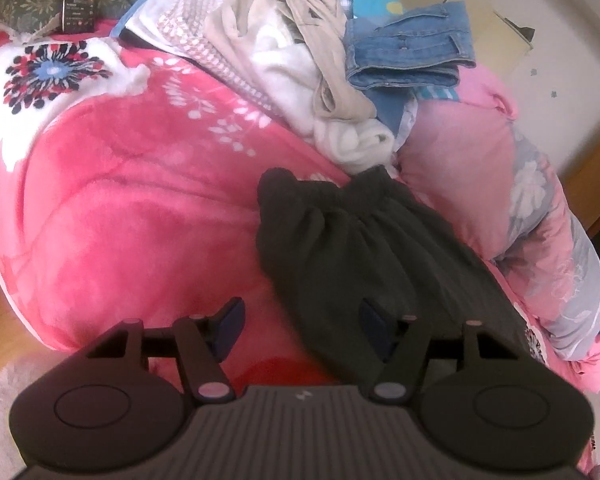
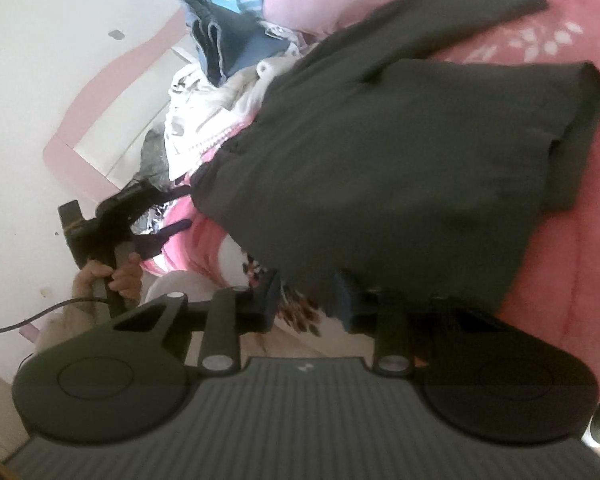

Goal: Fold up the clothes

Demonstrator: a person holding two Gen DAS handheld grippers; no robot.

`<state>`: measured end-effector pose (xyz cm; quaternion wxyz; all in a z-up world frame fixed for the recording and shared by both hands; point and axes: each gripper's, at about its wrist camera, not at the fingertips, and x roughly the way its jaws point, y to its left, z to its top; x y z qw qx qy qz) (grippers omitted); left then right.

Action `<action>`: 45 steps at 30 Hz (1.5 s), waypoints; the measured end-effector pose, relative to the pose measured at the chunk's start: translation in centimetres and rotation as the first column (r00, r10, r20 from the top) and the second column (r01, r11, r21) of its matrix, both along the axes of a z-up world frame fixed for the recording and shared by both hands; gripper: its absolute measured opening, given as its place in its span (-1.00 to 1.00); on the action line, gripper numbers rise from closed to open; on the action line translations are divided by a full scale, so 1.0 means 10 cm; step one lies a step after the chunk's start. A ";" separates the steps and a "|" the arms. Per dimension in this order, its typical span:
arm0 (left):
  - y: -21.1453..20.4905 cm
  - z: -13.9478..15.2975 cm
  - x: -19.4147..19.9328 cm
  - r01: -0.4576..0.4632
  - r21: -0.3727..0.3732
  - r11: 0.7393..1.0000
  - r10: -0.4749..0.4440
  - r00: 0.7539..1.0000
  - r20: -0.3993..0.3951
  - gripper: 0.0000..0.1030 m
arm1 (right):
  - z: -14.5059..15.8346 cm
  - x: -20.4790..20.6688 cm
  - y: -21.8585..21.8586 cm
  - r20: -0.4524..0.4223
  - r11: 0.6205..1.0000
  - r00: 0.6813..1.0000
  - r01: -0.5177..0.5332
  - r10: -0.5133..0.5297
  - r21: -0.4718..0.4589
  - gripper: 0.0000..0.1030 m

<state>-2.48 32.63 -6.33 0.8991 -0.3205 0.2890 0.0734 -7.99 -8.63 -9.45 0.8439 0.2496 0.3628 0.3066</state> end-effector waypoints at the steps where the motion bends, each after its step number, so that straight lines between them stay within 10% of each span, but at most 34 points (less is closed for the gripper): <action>1: 0.01 -0.01 0.00 -0.004 -0.004 1.000 0.004 1.000 0.003 0.22 | 0.05 -0.04 0.05 0.037 0.999 0.999 -0.021 0.022 -0.031 -0.42; 8: 0.03 -0.04 0.03 -0.007 -0.009 1.000 0.007 1.000 0.014 0.14 | 0.28 -0.06 0.55 0.239 0.948 0.951 -0.121 0.196 -0.294 -0.41; 15: 0.04 -0.07 0.06 0.002 -0.009 1.000 -0.002 1.000 0.022 0.09 | 0.13 -0.08 1.17 0.338 0.743 0.823 -0.144 0.457 -0.654 -0.46; 18: 0.05 -0.08 0.07 0.009 -0.013 1.000 -0.008 1.000 0.030 0.10 | 0.03 -0.08 1.25 0.368 0.684 0.798 -0.073 0.477 -0.726 -0.92; 30: 0.22 -0.14 0.28 0.025 -0.104 0.994 -0.017 0.996 0.084 0.27 | 0.35 0.67 0.36 0.296 0.982 0.954 0.009 0.048 -0.188 -0.99; 37: 0.23 -0.11 0.55 0.050 -0.092 0.994 -0.041 0.995 0.096 0.18 | 0.11 1.06 0.01 0.149 0.993 0.982 0.109 -0.113 0.034 -0.99; 45: 0.21 -0.02 0.67 0.035 -0.103 0.994 -0.024 0.994 0.105 -0.78 | -0.02 1.12 -0.10 0.097 0.985 0.983 0.146 -0.155 0.093 -0.99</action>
